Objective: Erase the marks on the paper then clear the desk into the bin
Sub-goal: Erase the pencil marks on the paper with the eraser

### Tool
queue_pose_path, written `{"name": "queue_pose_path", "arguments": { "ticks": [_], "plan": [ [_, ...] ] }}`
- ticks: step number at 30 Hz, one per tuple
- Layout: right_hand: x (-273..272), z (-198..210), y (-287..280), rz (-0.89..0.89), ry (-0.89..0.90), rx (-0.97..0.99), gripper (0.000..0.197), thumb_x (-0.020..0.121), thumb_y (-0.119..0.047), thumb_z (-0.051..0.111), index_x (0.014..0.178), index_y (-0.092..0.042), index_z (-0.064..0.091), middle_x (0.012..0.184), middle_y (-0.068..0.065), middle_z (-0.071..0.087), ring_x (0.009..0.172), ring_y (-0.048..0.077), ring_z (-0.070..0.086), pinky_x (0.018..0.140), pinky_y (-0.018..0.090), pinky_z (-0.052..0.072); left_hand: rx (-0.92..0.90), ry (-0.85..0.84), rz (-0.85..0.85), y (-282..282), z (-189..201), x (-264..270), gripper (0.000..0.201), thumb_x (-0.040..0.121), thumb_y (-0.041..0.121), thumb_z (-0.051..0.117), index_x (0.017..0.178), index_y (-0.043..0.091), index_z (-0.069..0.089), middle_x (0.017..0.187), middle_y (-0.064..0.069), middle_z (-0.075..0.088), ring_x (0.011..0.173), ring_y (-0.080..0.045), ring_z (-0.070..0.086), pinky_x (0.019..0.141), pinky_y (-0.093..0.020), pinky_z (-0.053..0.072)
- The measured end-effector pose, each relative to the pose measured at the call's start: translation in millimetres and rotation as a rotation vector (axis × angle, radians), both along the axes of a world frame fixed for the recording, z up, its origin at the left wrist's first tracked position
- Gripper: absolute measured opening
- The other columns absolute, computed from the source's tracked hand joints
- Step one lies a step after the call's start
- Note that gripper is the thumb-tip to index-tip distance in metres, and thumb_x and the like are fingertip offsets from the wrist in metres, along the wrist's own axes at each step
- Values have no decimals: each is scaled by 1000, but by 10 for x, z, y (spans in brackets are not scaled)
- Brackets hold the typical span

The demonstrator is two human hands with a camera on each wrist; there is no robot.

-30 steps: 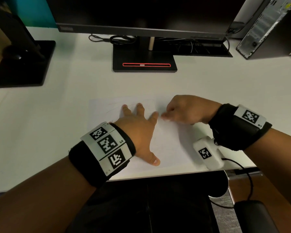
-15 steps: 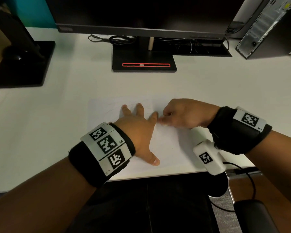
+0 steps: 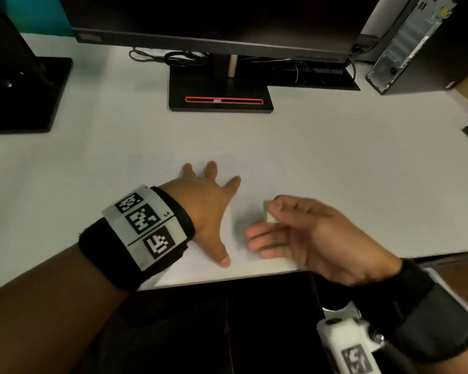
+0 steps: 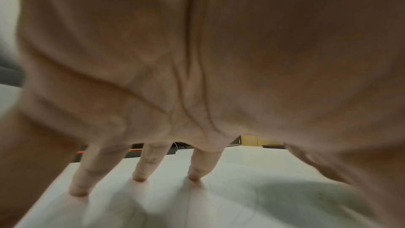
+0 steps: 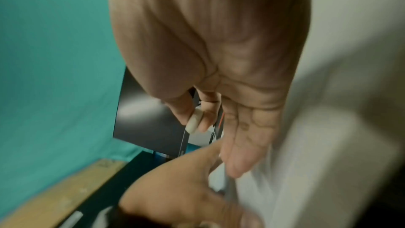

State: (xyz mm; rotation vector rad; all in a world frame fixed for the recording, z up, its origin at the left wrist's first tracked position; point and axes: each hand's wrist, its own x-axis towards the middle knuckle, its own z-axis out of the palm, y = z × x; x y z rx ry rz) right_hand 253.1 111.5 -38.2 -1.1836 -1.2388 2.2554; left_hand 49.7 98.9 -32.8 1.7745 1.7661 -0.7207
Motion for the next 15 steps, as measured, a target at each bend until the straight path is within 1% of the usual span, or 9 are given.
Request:
{"name": "queue_pose_path", "arguments": {
  "ticks": [1, 3, 5, 7, 8, 9, 11, 13, 15],
  "plan": [
    [-4, -78, -101, 10, 94, -103, 15, 90, -26, 67, 84, -12, 61, 112, 33, 70, 94, 39, 73, 85, 42, 59, -3, 6, -11, -1, 9, -6, 149, 57, 72, 84, 154, 38, -25, 163, -7, -29, 149, -47, -17, 115, -62, 31],
    [40, -229, -178, 32, 216, -237, 16, 90, -26, 68, 89, -12, 59, 127, 38, 62, 116, 47, 66, 101, 49, 52, -6, 21, -25, -1, 17, -12, 151, 56, 70, 85, 154, 39, -25, 163, -6, -28, 150, -46, -16, 115, -61, 31],
    [112, -313, -67, -48, 280, -292, 23, 88, -23, 75, 91, -9, 57, 135, 40, 56, 126, 51, 58, 109, 53, 46, -12, 21, -14, 4, 21, -24, 151, 56, 66, 88, 153, 41, -25, 163, -3, -30, 150, -43, -17, 115, -62, 30],
    [186, -324, 147, -298, 307, -282, 21, 80, -21, 80, 81, -9, 62, 136, 36, 56, 124, 48, 60, 105, 50, 48, -15, 3, 3, -2, 32, -37, 151, 56, 63, 90, 153, 43, -25, 163, -1, -31, 151, -41, -19, 115, -63, 30],
    [243, -310, 264, -446, 307, -232, 17, 84, -22, 74, 75, -12, 63, 133, 32, 57, 121, 45, 62, 104, 48, 50, -14, -4, 6, -6, 37, -43, 151, 56, 62, 90, 153, 43, -24, 163, 0, -31, 151, -40, -19, 115, -63, 30],
    [298, -277, 357, -578, 305, -157, 22, 92, -24, 65, 72, -15, 62, 130, 29, 57, 118, 42, 64, 105, 46, 51, -13, -9, 8, -10, 39, -45, 151, 56, 61, 91, 153, 43, -24, 163, 0, -31, 151, -40, -19, 115, -63, 30],
    [350, -187, 428, -720, 369, -63, 27, 101, -27, 53, 76, -18, 59, 126, 24, 59, 114, 37, 66, 103, 44, 52, -10, -13, 9, -20, 39, -44, 150, 56, 60, 91, 154, 43, -23, 163, 0, -31, 151, -39, -20, 115, -62, 30],
    [280, -158, 311, -644, 443, -80, 22, 99, -26, 53, 80, -17, 59, 125, 25, 62, 112, 38, 66, 95, 41, 56, -6, -19, 15, -22, 36, -48, 151, 56, 59, 91, 154, 43, -22, 163, 0, -31, 151, -39, -20, 115, -62, 30],
    [126, -198, 84, -404, 424, -141, 13, 94, -26, 58, 85, -16, 59, 125, 31, 64, 111, 42, 67, 96, 42, 56, -6, -31, 25, -21, 24, -49, 151, 56, 58, 92, 154, 43, -22, 163, 0, -31, 150, -39, -21, 116, -62, 28]
  ]
}}
